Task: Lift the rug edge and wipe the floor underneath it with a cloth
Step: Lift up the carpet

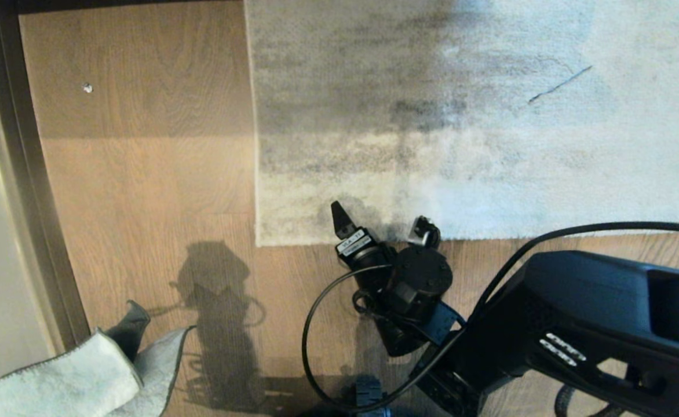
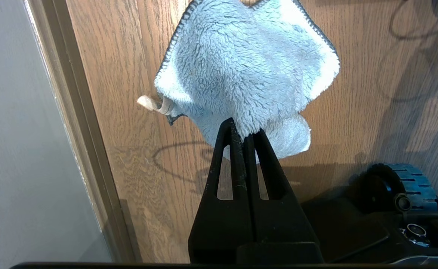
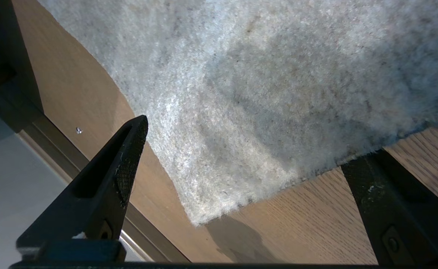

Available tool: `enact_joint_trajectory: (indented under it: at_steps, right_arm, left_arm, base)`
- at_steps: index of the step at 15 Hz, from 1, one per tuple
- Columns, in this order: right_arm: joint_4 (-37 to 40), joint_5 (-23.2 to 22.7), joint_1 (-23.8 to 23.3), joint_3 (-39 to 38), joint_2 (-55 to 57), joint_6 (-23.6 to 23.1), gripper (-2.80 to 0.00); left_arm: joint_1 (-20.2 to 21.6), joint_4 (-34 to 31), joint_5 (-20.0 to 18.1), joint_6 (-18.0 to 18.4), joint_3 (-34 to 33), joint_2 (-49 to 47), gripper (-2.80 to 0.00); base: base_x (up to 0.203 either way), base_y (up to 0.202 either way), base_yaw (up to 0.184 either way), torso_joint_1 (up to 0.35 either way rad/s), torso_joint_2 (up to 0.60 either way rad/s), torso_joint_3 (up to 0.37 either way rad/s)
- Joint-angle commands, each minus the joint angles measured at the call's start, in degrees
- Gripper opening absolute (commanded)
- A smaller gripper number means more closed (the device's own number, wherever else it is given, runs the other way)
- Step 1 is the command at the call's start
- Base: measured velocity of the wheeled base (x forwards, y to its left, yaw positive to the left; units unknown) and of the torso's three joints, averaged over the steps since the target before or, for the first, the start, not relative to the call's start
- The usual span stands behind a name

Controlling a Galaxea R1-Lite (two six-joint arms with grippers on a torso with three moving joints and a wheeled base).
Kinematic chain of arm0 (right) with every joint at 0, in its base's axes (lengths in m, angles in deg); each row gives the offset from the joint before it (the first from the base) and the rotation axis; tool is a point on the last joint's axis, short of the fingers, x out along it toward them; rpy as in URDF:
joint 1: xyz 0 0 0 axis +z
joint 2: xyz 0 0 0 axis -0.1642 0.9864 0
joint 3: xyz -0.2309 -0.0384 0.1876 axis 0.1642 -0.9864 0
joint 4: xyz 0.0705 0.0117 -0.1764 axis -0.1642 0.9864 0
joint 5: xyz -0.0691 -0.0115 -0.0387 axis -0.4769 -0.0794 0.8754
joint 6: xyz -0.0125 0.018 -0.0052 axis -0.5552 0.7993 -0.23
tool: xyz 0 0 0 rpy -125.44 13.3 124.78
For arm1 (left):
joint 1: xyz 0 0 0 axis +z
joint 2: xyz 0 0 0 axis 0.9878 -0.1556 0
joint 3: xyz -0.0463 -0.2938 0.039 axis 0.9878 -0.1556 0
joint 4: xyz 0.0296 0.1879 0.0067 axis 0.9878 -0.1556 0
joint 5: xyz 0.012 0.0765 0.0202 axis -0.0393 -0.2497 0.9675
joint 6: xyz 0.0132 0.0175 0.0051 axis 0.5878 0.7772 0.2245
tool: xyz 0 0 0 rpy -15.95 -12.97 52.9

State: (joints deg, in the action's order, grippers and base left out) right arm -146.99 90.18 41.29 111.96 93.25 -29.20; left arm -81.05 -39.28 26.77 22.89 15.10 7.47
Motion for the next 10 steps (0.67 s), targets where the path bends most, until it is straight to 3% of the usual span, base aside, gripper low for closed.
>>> enact_joint_trajectory:
  at_steps: [1, 10]
  right_arm:
    - [-2.74, 0.16, -0.01, 0.32, 1.18, 0.4, 0.0]
    - [-2.74, -3.15, -1.15, 5.15, 2.4, -0.39, 0.0]
  left_arm:
    - [0.0, -0.04, -0.02, -0.01, 0.0, 0.0, -2.8]
    - [0.0, -0.04, -0.02, -0.01, 0.0, 0.0, -2.8]
  base:
    - [0.0, 0.0, 0.0, 0.0, 0.0, 0.0]
    - [0.0, 0.0, 0.0, 0.0, 0.0, 0.0]
